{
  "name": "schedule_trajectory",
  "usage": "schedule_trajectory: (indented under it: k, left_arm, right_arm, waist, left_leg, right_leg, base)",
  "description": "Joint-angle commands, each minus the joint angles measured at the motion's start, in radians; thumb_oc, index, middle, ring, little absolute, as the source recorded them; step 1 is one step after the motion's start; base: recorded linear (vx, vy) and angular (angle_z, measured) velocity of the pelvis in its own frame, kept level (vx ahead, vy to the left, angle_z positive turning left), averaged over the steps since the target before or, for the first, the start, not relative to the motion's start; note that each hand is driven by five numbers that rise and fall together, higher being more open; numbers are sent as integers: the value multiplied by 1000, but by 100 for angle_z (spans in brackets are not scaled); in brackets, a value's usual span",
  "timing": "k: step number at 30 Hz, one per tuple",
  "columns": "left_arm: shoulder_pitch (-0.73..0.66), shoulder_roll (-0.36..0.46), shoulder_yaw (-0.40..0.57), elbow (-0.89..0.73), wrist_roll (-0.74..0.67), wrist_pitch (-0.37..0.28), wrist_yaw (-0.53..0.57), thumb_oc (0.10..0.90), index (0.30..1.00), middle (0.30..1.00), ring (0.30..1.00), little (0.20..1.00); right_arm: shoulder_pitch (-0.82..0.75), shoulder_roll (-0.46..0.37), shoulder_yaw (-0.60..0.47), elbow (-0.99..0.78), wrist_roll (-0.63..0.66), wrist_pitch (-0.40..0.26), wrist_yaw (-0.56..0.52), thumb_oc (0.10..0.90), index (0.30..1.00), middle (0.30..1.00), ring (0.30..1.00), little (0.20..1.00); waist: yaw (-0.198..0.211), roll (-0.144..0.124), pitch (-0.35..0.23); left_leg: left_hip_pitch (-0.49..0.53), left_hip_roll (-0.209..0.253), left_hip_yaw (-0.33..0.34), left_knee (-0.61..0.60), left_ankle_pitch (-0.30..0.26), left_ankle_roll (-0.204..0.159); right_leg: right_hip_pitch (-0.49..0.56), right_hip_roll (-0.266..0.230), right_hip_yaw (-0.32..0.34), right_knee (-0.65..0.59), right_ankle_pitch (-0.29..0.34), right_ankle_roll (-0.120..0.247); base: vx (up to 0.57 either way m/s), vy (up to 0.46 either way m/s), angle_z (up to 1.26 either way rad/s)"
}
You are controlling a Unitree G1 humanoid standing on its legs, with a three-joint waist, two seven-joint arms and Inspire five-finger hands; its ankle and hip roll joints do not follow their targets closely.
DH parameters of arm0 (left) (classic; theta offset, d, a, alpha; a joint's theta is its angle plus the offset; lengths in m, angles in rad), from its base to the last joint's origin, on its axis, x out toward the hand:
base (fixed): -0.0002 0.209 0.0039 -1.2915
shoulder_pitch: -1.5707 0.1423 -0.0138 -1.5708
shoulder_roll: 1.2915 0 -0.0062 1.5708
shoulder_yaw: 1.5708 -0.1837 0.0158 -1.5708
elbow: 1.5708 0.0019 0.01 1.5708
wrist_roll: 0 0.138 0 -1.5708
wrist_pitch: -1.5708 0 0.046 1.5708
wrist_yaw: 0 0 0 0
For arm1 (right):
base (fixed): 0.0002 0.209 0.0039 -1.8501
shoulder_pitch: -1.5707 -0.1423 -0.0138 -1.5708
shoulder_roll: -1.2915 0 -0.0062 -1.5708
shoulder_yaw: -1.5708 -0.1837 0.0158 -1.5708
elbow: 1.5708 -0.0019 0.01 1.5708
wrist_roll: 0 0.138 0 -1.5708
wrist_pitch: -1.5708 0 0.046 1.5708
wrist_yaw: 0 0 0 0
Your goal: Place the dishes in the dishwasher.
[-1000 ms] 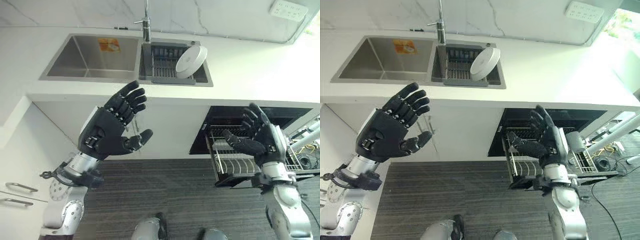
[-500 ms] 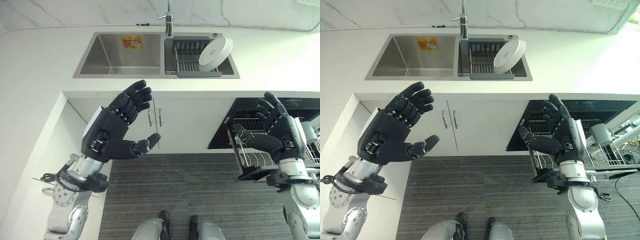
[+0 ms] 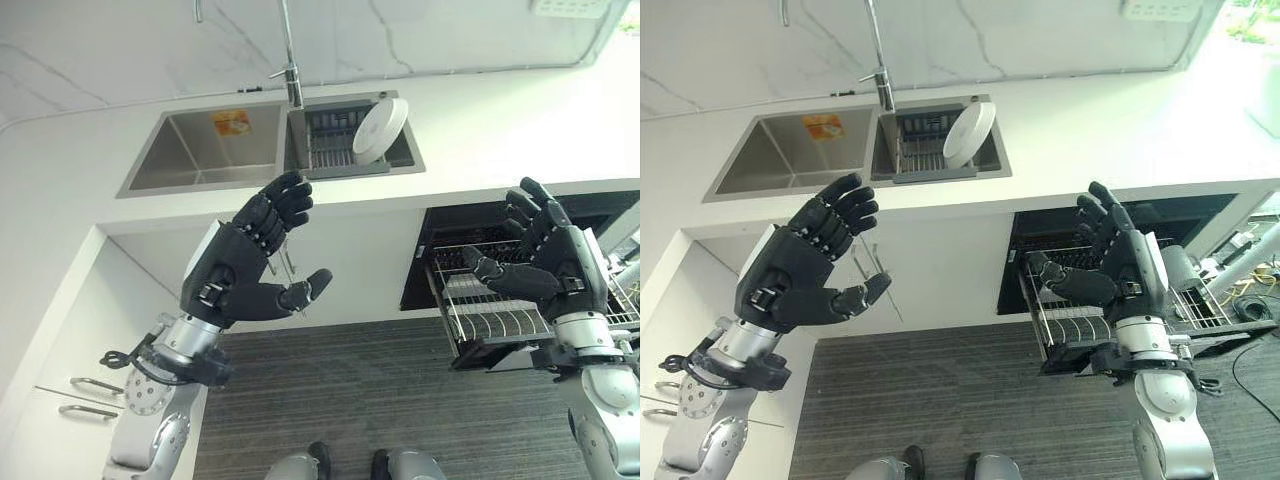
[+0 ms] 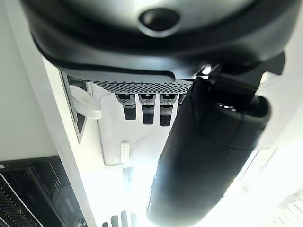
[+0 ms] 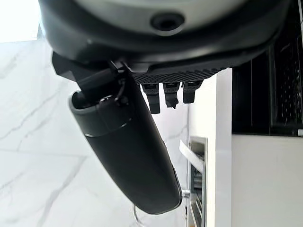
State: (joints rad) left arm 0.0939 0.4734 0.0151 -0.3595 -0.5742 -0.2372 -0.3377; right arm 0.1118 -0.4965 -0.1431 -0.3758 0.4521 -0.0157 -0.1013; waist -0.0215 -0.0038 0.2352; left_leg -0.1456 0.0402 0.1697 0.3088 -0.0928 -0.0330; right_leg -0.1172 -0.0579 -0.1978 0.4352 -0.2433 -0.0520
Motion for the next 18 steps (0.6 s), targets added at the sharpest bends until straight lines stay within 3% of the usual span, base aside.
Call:
schedule_trajectory:
  k: [1, 4, 9, 18]
  left_arm:
    - [-54, -10, 40, -75, -7, -109, 25, 800, 900, 900, 900, 900]
    - [-48, -16, 35, -78, 2, -125, 35, 800, 900, 900, 900, 900]
    - [-40, -12, 58, -90, 2, -136, 47, 800, 900, 900, 900, 900]
    - [-90, 15, 75, -98, -18, -114, -9, 800, 900, 900, 900, 900]
  right_arm:
    - [-76, -32, -38, -83, -6, -107, -3, 800, 900, 900, 900, 900]
    - [-61, -44, -50, -73, 9, -114, 27, 800, 900, 900, 900, 900]
    - [-30, -51, -70, -89, 44, -145, 86, 800, 900, 900, 900, 900]
    - [-54, -24, -73, -108, 22, -178, 49, 800, 900, 900, 900, 900]
  waist:
    - [25, 32, -25]
    - [33, 35, -17]
    - [29, 35, -21]
    - [83, -9, -64]
  left_leg:
    - [-115, 37, -61, -9, 4, -50]
    - [-169, 35, -92, -9, 34, -58]
    - [-148, 35, -77, -9, 9, -34]
    - [-110, -25, -107, -9, -50, 21]
  right_leg:
    - [120, 75, 42, -135, -23, 89]
    - [157, 102, 76, -135, -54, 76]
    - [192, 89, 97, -135, -65, 90]
    - [211, 11, 19, -135, -51, 136]
  base:
    - [270, 125, -13]
    - [233, 141, -45]
    - [221, 177, -56]
    - [174, 119, -5]
